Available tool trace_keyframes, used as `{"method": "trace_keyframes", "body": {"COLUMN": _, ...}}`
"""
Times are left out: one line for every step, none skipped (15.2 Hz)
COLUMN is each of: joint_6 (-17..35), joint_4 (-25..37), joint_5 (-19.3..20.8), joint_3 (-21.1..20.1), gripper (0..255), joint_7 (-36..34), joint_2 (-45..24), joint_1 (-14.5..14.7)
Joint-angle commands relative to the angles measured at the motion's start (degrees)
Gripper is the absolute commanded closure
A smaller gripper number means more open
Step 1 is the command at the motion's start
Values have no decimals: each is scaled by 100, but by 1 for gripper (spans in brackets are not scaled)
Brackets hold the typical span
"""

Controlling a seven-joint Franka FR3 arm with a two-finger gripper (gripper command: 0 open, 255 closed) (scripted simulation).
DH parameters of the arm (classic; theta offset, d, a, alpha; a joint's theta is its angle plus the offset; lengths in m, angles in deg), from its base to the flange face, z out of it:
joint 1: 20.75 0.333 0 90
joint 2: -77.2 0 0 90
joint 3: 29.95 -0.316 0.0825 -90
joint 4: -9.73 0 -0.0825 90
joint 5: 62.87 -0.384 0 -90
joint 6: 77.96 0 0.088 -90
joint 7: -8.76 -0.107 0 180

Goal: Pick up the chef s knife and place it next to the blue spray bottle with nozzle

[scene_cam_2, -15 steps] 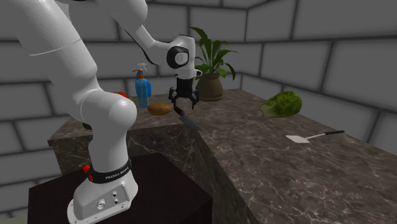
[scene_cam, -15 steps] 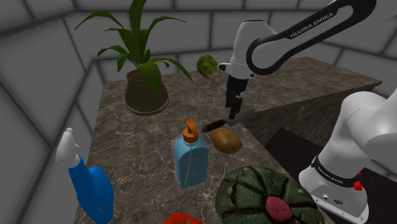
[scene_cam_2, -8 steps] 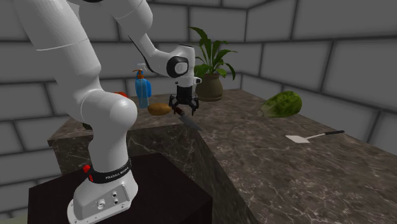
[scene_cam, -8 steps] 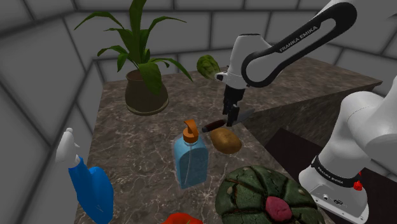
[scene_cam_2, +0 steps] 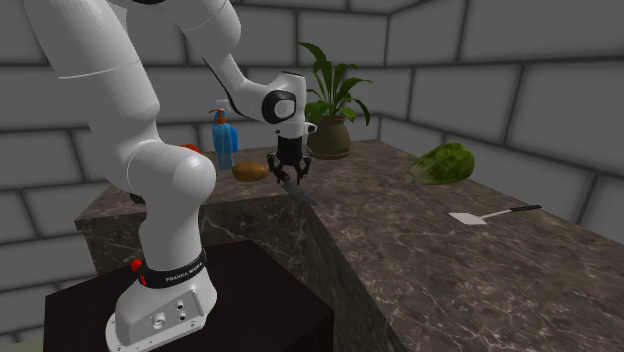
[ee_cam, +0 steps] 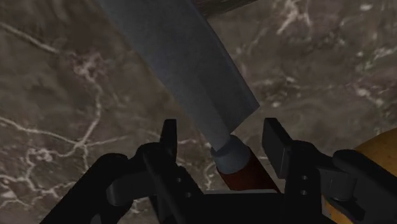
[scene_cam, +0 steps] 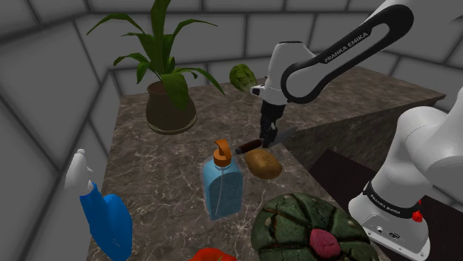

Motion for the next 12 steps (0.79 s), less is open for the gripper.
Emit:
{"method": "trace_keyframes", "body": {"joint_6": 0, "joint_4": 0, "joint_5": 0, "joint_3": 0, "gripper": 255, "joint_7": 0, "joint_2": 0, "joint_1": 0}}
{"method": "trace_keyframes", "body": {"joint_6": 0, "joint_4": 0, "joint_5": 0, "joint_3": 0, "gripper": 255, "joint_7": 0, "joint_2": 0, "joint_1": 0}}
{"method": "trace_keyframes", "body": {"joint_6": 0, "joint_4": 0, "joint_5": 0, "joint_3": 0, "gripper": 255, "joint_7": 0, "joint_2": 0, "joint_1": 0}}
{"method": "trace_keyframes", "body": {"joint_6": 0, "joint_4": 0, "joint_5": 0, "joint_3": 0, "gripper": 255, "joint_7": 0, "joint_2": 0, "joint_1": 0}}
{"method": "trace_keyframes", "body": {"joint_6": 0, "joint_4": 0, "joint_5": 0, "joint_3": 0, "gripper": 255, "joint_7": 0, "joint_2": 0, "joint_1": 0}}
{"method": "trace_keyframes", "body": {"joint_6": -1, "joint_4": 0, "joint_5": 0, "joint_3": 0, "gripper": 255, "joint_7": -1, "joint_2": 1, "joint_1": 0}}
{"method": "trace_keyframes", "body": {"joint_6": 0, "joint_4": 0, "joint_5": 0, "joint_3": 0, "gripper": 255, "joint_7": 0, "joint_2": 1, "joint_1": 0}}
{"method": "trace_keyframes", "body": {"joint_6": -1, "joint_4": 1, "joint_5": 0, "joint_3": 0, "gripper": 255, "joint_7": 0, "joint_2": 0, "joint_1": 0}}
{"method": "trace_keyframes", "body": {"joint_6": 1, "joint_4": 0, "joint_5": 0, "joint_3": 0, "gripper": 255, "joint_7": 0, "joint_2": -1, "joint_1": 0}}
{"method": "trace_keyframes", "body": {"joint_6": -93, "joint_4": 29, "joint_5": 24, "joint_3": -7, "gripper": 255, "joint_7": -25, "joint_2": 65, "joint_1": -10}}
{"method": "trace_keyframes", "body": {"joint_6": -186, "joint_4": 60, "joint_5": 47, "joint_3": -14, "gripper": 255, "joint_7": -48, "joint_2": 129, "joint_1": -20}}
{"method": "trace_keyframes", "body": {"joint_6": -279, "joint_4": 91, "joint_5": 68, "joint_3": -21, "gripper": 255, "joint_7": -71, "joint_2": 191, "joint_1": -30}}
